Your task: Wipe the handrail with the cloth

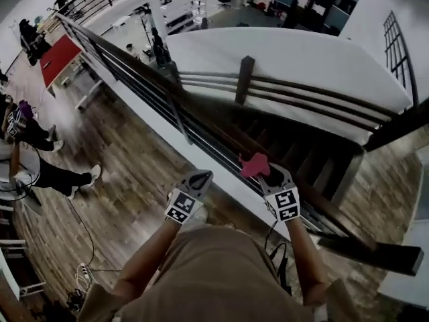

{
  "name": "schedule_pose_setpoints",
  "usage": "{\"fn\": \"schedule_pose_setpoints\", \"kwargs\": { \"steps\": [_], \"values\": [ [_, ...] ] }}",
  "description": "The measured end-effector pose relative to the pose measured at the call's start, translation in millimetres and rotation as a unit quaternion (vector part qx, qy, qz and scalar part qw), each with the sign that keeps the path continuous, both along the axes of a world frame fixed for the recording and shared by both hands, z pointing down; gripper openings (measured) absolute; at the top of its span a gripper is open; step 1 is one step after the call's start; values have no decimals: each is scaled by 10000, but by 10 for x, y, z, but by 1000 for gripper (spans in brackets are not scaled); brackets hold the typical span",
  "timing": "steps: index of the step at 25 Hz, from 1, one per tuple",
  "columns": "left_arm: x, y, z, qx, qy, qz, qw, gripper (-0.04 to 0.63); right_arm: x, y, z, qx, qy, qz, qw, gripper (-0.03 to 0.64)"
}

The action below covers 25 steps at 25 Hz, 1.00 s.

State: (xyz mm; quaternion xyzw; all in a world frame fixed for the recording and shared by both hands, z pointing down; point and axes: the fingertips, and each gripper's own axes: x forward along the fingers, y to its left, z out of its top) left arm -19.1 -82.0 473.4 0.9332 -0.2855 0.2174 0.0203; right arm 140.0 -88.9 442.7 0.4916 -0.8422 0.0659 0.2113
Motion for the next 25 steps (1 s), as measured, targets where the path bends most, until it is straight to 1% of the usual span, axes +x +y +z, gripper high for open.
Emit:
{"fn": "schedule_pose_setpoints", "kwargs": {
  "steps": [2,4,7,9,12,14,19,25],
  "values": [
    [116,-19,-74,92,-10,174,9998,17,72,16,-33,24,74,27,10000,143],
    [144,-134,-145,193,-7,309,9993,17,45,-69,-14,15,136,7,9999,143],
    [222,-215,-166,224,1,577,9981,17,39,-108,60,-92,203,105,9997,143],
    [371,-149,-132,185,-6,773,9968,17,149,-11,139,-188,233,215,9993,143],
    [733,60,-58,133,-25,1035,9945,17,474,232,271,-290,272,359,9986,143],
    [893,141,-21,120,-42,1172,9930,17,622,319,342,-353,310,425,9980,143],
    [1050,231,35,122,-84,1480,9889,17,744,392,419,-427,408,587,9965,143],
    [1343,429,55,156,-142,1750,9843,17,965,588,409,-355,390,763,9957,143]
  ]
}}
